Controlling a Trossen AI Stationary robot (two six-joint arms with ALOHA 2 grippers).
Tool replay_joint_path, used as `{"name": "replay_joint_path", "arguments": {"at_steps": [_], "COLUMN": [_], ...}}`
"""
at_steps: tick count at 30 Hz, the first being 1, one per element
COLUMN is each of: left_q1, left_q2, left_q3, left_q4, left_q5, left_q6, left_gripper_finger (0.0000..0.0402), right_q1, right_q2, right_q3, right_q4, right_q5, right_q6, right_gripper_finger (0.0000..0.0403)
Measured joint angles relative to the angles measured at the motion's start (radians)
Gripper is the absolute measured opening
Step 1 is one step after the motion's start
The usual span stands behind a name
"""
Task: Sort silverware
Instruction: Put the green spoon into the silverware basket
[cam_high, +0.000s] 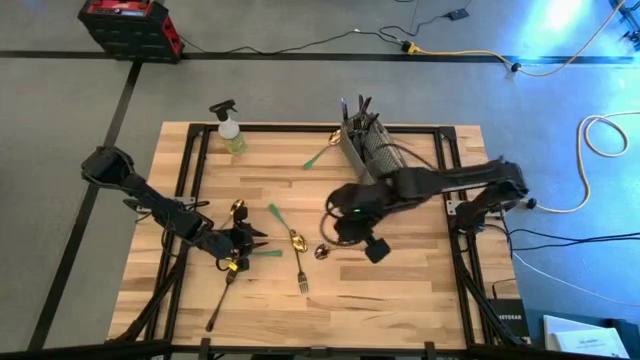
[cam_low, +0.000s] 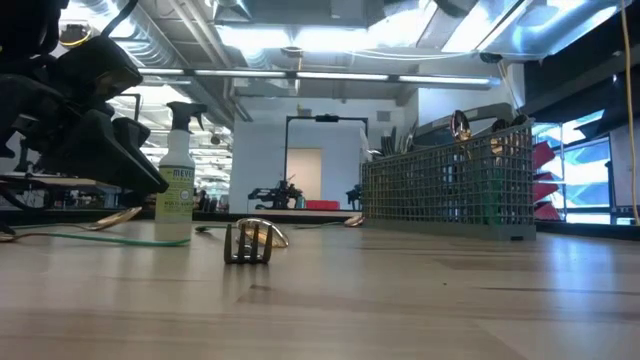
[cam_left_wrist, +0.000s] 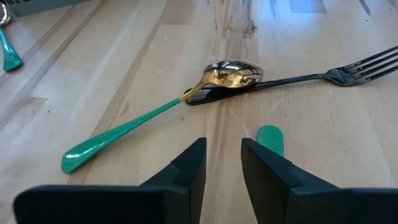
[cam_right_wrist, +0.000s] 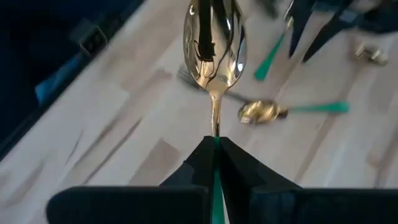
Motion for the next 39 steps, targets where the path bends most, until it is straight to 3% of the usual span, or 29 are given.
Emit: {"name": "replay_joint_path", "arguments": {"at_steps": [4,9,12,18,23,27,31,39], "left_q1": [0.000,0.000,0.000,0.000,0.000,0.000,0.000,0.000], "left_q2": [0.000,0.001,0.001,0.001,0.006,0.007,0.007,0.007], "left_q3": [0.000,0.000,0.000,0.000,0.000,0.000,0.000,0.000], "left_q4": [-0.002,-0.009,-0.018,-0.023,-0.022,-0.021,-0.022,-0.021], "left_q5": [0.000,-0.005,-0.014,-0.018,-0.019,-0.019,-0.019,-0.026], "left_q6": [0.000,0.000,-0.011,-0.021,-0.027,-0.029,-0.029,-0.030], "left_gripper_finger": [0.0086,0.0086,0.0086,0.0086,0.0086,0.0086,0.0086,0.0086], "right_q1": [0.021,0.108,0.179,0.310,0.412,0.485,0.498,0.392], "right_q2": [-0.139,-0.258,-0.292,-0.332,-0.338,-0.339,-0.339,-0.330], "right_q3": [-0.219,-0.514,-0.636,-0.767,-0.806,-0.830,-0.839,-0.840], "right_q4": [0.250,0.702,0.882,0.980,0.938,0.810,0.680,0.389], "right_q5": [0.011,0.214,0.464,1.011,1.446,1.768,1.809,1.811], "right_q6": [0.082,0.268,0.402,0.584,0.726,0.964,1.149,1.430], "right_gripper_finger": [0.0000,0.0000,0.0000,0.0000,0.0000,0.0000,0.0000,0.0000]}}
